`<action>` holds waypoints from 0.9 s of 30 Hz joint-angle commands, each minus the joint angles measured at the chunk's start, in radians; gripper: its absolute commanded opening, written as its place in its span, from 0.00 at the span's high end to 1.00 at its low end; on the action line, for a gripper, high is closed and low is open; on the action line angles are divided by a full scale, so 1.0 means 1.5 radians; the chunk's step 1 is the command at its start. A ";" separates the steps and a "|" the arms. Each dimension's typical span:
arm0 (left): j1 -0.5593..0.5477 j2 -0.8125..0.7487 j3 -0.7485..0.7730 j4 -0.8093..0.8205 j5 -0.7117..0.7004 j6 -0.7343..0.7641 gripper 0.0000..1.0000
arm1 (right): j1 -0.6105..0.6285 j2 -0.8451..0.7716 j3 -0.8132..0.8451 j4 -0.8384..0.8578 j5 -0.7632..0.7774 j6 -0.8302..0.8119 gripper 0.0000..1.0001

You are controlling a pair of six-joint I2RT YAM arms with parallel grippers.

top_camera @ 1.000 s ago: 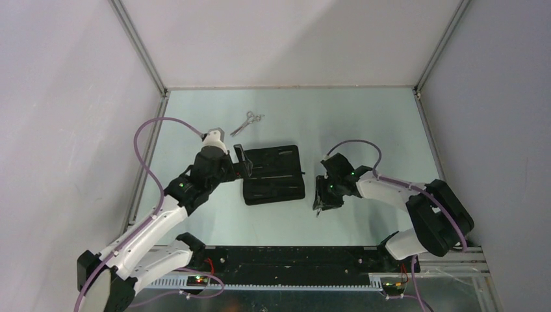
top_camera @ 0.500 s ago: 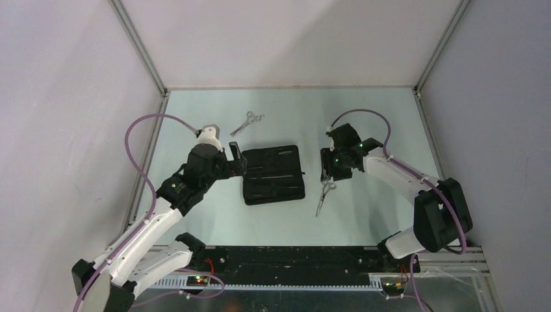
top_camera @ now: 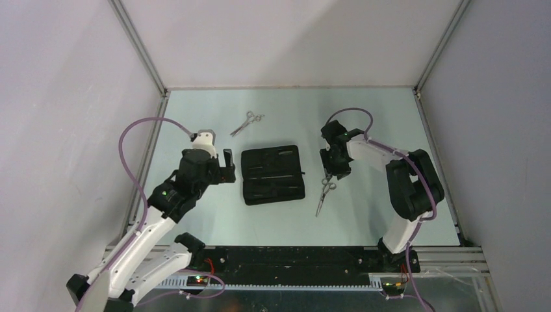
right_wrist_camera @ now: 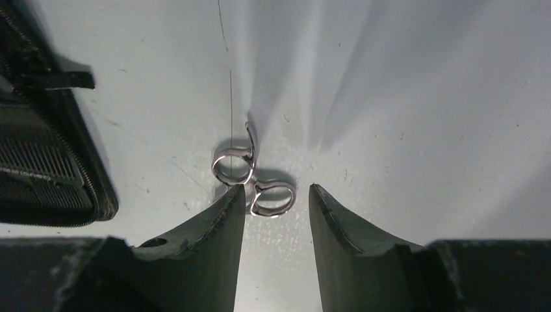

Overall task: Sort the hair-cutting tools
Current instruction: Pick up the scissors from the center of the board.

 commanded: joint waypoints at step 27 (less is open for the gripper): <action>0.057 0.001 -0.028 0.038 -0.018 0.042 0.00 | 0.010 -0.098 -0.174 -0.001 0.006 0.102 0.55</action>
